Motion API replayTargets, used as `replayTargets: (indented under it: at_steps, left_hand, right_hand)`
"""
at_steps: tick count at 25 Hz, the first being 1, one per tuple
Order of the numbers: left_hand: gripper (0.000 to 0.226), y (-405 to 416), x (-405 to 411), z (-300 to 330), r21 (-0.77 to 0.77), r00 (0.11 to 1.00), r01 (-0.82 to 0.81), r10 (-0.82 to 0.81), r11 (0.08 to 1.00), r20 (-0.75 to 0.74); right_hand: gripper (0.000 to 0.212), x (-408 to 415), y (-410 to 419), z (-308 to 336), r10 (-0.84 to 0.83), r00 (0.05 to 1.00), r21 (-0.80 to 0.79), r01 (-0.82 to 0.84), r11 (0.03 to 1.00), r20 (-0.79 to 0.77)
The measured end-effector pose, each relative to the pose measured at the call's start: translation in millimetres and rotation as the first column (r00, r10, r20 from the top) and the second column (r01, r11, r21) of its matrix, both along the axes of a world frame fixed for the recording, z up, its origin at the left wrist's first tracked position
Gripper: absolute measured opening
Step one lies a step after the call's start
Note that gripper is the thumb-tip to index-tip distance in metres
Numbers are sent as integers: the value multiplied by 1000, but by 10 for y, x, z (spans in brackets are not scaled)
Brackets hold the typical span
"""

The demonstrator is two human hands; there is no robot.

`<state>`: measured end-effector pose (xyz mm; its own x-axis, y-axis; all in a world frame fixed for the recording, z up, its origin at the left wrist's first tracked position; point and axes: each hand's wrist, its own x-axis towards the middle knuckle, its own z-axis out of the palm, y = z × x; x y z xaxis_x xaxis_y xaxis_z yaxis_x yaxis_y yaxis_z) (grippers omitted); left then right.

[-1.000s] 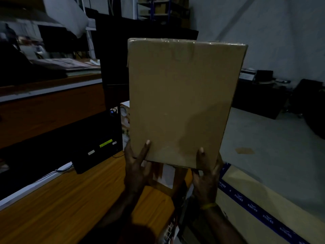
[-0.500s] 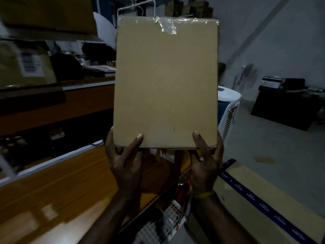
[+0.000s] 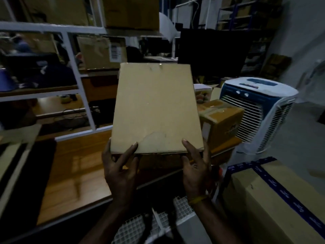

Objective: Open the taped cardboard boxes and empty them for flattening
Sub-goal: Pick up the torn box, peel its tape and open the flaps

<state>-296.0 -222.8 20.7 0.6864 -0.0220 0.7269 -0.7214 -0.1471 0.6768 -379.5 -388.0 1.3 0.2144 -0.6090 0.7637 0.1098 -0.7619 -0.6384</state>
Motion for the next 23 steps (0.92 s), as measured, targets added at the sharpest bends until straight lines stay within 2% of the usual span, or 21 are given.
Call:
replayTargets:
  at_steps: [2, 7, 12, 15, 17, 19, 21, 23]
  left_hand:
    - [51, 151, -21, -84, 11, 998, 1, 0, 1000, -68]
    - [44, 568, 113, -176, 144, 984, -142, 155, 979, -83]
    - [43, 562, 269, -113, 263, 972, -210, 231, 942, -50]
    - [54, 526, 389, -232, 318, 961, -269, 275, 909, 27]
    - [72, 535, 506, -453, 329, 966, -251, 258, 910, 24]
    - [85, 584, 635, -773, 369, 976, -173, 210, 913, -62]
    - [87, 666, 768, -1105, 413, 983, -67, 132, 908, -130]
    - [87, 730, 908, -1309, 450, 987, 8, 64, 893, -144]
  right_hand:
    - [70, 26, 131, -134, 63, 998, 67, -62, 996, -22]
    - [74, 245, 441, -276, 149, 985, 160, -133, 978, -91]
    - [53, 499, 449, -193, 112, 982, 120, -94, 988, -150]
    - [78, 566, 434, -295, 119, 985, 157, -99, 983, -127]
    - [91, 581, 421, -444, 198, 971, 281, -154, 947, -132]
    - [94, 628, 352, -725, 319, 933, 422, -225, 878, -165]
    - [89, 678, 299, -1002, 423, 877, 526, -255, 811, -227]
    - [81, 765, 245, -1215, 456, 841, 562, -236, 793, -290]
